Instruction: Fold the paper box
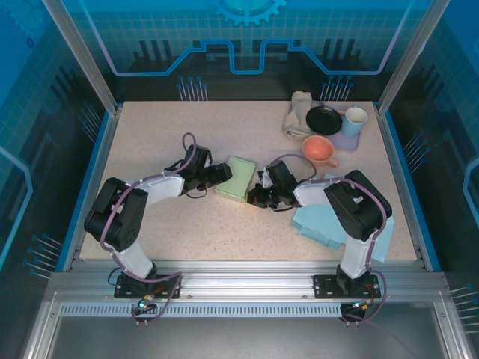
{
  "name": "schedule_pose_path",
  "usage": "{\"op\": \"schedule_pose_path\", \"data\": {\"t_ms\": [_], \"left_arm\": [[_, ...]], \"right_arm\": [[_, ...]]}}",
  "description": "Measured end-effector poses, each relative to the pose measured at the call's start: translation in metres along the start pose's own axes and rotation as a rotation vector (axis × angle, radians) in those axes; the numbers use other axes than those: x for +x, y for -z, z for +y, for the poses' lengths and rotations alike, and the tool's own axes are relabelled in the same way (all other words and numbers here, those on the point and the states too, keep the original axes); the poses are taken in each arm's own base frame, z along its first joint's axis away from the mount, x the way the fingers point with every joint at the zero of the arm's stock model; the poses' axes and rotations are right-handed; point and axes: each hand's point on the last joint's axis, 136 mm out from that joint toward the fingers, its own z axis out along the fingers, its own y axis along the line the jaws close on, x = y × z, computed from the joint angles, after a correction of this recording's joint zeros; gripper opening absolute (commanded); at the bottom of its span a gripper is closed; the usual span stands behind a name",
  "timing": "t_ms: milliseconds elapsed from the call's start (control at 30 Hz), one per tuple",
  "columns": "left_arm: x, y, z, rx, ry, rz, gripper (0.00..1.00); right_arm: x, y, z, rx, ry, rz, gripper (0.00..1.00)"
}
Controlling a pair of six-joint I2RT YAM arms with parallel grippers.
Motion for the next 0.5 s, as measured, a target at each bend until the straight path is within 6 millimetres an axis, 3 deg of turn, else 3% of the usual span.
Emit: {"op": "schedule_pose_path", "data": {"t_ms": [267, 500], "left_arm": [[0.019, -0.018, -0.008, 0.047, 0.024, 0.036, 0.75], [0.019, -0.022, -0.013, 0.055, 0.089, -0.028, 0.75]], "right_arm": [[-0.002, -0.005, 0.002, -0.03, -0.037, -0.007, 0.0], [-0.002, -0.005, 0.002, -0.075, -0.109, -0.04, 0.0]]}}
